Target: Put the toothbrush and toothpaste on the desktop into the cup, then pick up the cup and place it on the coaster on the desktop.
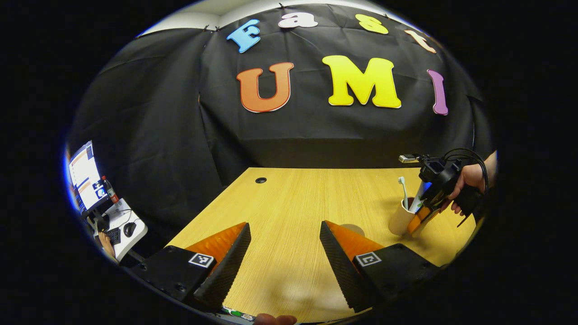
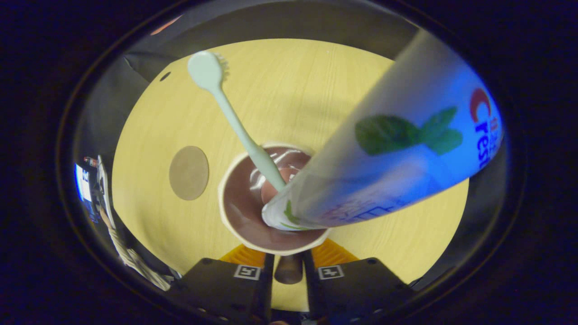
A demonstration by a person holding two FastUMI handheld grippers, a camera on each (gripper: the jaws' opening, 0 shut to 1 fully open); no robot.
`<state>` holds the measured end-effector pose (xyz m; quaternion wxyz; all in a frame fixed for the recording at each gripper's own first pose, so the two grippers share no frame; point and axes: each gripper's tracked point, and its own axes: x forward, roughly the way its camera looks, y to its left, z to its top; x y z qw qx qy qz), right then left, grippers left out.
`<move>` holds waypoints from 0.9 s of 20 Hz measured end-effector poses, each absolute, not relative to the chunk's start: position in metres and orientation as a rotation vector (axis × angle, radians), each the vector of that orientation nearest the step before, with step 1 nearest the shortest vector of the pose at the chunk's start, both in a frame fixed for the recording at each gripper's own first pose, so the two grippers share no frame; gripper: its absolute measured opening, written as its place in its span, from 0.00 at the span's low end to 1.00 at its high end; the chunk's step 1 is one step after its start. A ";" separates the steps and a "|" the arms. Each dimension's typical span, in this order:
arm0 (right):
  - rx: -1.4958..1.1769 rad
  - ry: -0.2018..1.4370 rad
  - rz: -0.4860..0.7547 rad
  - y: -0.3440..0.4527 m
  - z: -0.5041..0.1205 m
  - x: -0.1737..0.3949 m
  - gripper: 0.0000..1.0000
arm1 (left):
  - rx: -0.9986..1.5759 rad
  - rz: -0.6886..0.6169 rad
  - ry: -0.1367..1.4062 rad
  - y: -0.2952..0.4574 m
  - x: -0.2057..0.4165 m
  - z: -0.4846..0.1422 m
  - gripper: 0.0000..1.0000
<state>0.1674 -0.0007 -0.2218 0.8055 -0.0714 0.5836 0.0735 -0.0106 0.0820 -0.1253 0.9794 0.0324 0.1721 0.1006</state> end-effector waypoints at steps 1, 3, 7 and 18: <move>-0.171 1.244 0.159 -0.001 -0.220 0.168 0.29 | 0.064 0.203 0.349 0.083 -0.013 -0.126 0.97; -0.201 1.235 0.162 -0.002 -0.221 0.169 0.23 | 0.046 0.205 0.356 0.084 -0.015 -0.126 0.97; -0.219 1.238 0.159 -0.002 -0.224 0.167 0.14 | 0.008 0.207 0.364 0.083 -0.020 -0.129 0.98; -0.348 1.145 0.315 0.057 -0.186 0.165 0.14 | -0.015 0.323 0.359 0.140 -0.066 -0.130 0.98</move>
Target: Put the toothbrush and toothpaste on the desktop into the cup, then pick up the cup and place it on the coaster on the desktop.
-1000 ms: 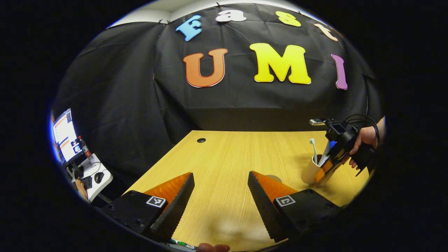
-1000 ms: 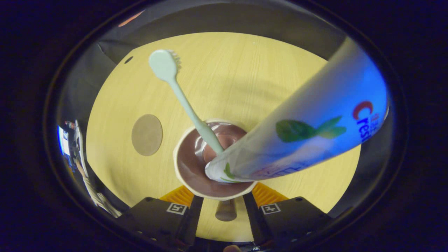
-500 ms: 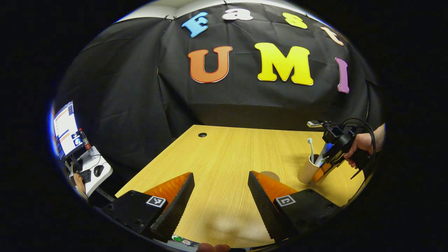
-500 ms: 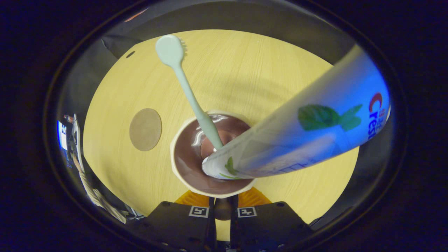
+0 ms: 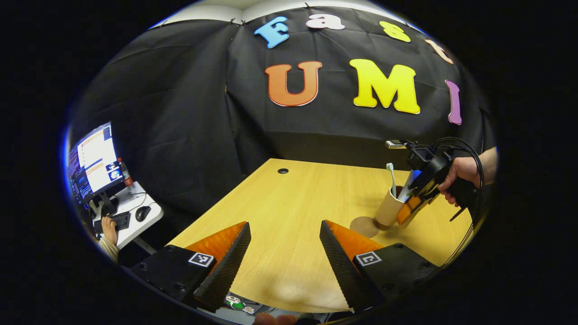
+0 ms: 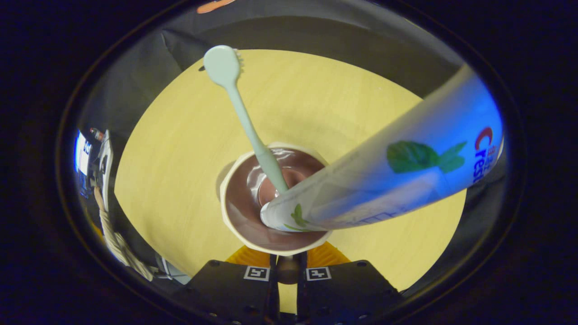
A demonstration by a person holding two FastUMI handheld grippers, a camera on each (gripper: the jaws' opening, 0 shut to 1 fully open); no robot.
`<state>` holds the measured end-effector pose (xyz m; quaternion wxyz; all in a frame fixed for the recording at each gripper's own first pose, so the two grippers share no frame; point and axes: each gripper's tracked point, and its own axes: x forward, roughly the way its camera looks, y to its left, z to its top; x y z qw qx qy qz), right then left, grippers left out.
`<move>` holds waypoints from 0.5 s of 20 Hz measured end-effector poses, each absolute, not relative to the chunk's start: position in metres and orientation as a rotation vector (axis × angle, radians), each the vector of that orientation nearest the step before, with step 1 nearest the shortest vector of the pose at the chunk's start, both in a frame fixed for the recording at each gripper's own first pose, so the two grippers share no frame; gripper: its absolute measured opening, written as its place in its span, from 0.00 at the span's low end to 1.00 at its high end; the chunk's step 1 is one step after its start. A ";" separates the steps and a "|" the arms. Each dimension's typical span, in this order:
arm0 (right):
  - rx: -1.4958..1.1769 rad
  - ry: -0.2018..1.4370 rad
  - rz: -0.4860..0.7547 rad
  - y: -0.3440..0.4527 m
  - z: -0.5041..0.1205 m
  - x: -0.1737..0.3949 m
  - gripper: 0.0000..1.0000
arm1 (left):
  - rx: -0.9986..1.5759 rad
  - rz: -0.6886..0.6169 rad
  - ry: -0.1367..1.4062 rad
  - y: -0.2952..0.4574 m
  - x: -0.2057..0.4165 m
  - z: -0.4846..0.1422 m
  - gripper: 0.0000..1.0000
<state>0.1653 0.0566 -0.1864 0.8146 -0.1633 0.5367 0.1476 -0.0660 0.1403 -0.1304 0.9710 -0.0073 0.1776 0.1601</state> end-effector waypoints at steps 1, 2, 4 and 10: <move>-0.364 1.146 0.328 0.063 -0.184 0.162 0.14 | -0.017 0.342 0.359 0.149 -0.072 -0.129 0.98; -0.374 1.151 0.339 0.064 -0.184 0.161 0.14 | -0.017 0.361 0.360 0.155 -0.078 -0.128 0.98; -0.397 1.158 0.349 0.065 -0.185 0.161 0.14 | -0.019 0.391 0.361 0.168 -0.088 -0.128 0.98; -0.408 1.211 0.327 0.068 -0.188 0.160 0.14 | -0.027 0.433 0.375 0.190 -0.106 -0.132 0.98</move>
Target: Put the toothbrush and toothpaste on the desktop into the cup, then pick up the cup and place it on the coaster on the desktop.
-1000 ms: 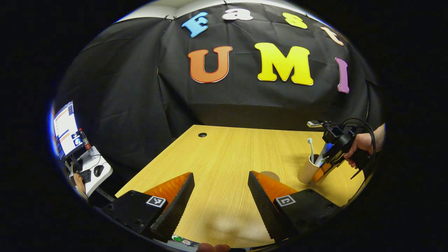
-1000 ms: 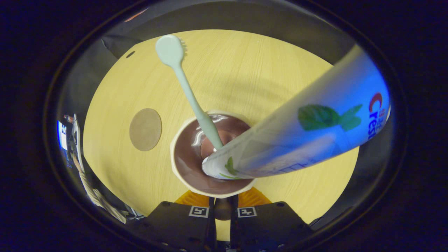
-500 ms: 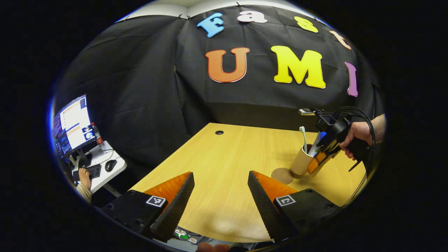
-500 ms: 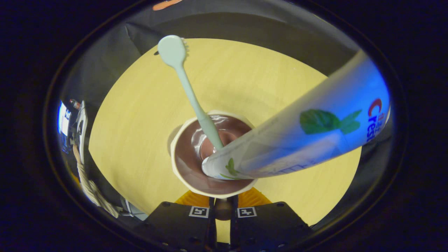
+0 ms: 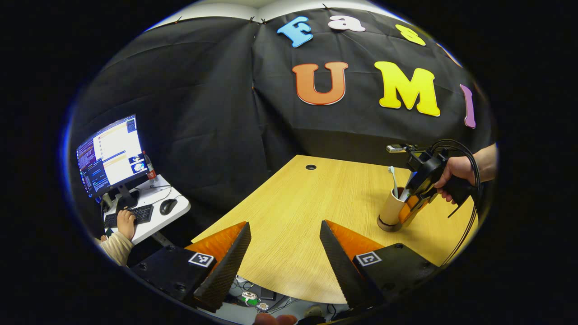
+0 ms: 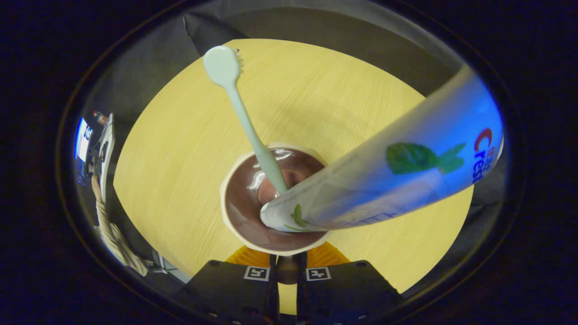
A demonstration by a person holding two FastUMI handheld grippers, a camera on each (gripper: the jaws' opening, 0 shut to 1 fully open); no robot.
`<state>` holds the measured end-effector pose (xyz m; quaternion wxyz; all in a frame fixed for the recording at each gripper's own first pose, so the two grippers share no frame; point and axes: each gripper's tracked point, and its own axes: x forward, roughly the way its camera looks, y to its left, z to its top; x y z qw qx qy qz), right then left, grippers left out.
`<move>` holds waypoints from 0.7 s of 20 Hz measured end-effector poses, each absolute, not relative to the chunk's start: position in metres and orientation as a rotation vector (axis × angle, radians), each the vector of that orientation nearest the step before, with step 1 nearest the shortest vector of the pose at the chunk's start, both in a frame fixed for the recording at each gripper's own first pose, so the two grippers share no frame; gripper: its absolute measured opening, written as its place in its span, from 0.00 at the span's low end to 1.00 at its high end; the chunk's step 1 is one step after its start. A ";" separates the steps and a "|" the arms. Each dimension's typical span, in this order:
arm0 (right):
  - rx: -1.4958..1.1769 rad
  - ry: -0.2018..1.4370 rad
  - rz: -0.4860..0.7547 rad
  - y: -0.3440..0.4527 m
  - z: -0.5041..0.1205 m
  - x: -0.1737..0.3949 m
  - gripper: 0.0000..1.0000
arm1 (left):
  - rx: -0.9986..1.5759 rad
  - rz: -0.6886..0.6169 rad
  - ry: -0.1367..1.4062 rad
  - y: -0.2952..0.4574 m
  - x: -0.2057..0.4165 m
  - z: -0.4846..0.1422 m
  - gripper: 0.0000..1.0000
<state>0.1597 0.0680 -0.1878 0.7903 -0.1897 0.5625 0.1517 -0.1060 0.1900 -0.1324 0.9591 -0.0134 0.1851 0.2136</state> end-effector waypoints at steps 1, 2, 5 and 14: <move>-0.413 1.224 0.318 0.067 -0.189 0.159 0.14 | -0.029 0.431 0.375 0.188 -0.104 -0.133 0.98; -0.411 1.238 0.303 0.065 -0.190 0.157 0.14 | -0.030 0.426 0.377 0.187 -0.104 -0.133 0.98; -0.395 1.221 0.286 0.064 -0.187 0.158 0.26 | -0.019 0.401 0.379 0.186 -0.104 -0.133 0.98; -0.300 1.155 0.267 0.046 -0.159 0.129 0.89 | -0.014 0.288 0.348 0.160 -0.072 -0.126 0.98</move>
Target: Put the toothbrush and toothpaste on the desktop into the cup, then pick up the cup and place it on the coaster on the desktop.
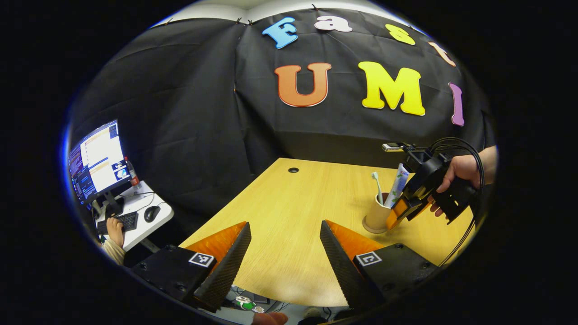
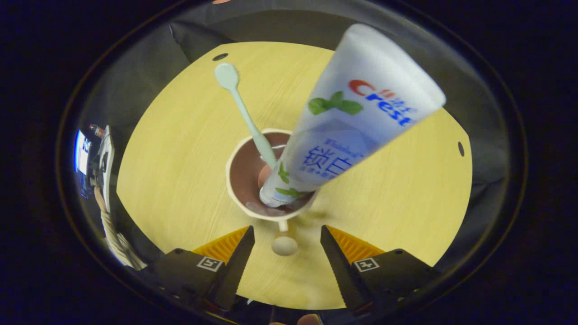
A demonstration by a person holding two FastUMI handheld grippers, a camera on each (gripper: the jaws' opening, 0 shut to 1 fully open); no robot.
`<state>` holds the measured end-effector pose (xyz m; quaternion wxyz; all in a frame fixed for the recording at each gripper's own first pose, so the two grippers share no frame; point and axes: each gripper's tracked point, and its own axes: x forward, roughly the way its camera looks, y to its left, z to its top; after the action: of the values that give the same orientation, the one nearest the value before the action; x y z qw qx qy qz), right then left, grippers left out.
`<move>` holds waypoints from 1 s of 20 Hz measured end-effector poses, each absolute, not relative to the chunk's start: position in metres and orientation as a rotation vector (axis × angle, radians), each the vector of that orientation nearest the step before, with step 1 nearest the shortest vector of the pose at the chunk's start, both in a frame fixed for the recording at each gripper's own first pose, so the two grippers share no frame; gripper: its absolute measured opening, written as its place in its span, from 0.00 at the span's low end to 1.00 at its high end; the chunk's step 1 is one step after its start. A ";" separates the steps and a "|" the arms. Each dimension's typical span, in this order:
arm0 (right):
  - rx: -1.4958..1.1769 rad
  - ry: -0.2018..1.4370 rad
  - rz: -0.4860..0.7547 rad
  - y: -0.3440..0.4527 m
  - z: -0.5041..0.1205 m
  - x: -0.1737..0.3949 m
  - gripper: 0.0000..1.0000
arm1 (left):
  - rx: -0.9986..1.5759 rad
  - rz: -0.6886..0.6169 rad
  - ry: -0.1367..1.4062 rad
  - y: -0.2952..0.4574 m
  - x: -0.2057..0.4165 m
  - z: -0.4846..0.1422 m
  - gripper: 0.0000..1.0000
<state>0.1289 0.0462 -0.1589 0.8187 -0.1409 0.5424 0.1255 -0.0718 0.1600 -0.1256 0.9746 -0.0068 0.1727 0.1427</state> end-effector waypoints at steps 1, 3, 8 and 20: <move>-0.287 1.129 0.263 0.040 -0.148 0.125 0.92 | -0.013 0.263 0.337 0.152 -0.063 -0.121 0.98; -0.226 1.062 0.254 0.027 -0.120 0.112 0.96 | -0.003 0.211 0.303 0.136 -0.042 -0.109 0.98; -0.150 0.791 0.189 -0.028 -0.040 0.087 0.98 | 0.034 0.074 0.195 0.089 0.015 -0.064 0.98; -0.018 0.156 0.027 -0.120 0.075 0.034 0.96 | 0.015 -0.075 0.073 -0.025 0.032 0.002 0.97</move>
<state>0.0338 -0.1196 0.0749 0.9968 -0.0091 0.0780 0.0134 0.0320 -0.0249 0.0025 0.9986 0.0077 0.0367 -0.0373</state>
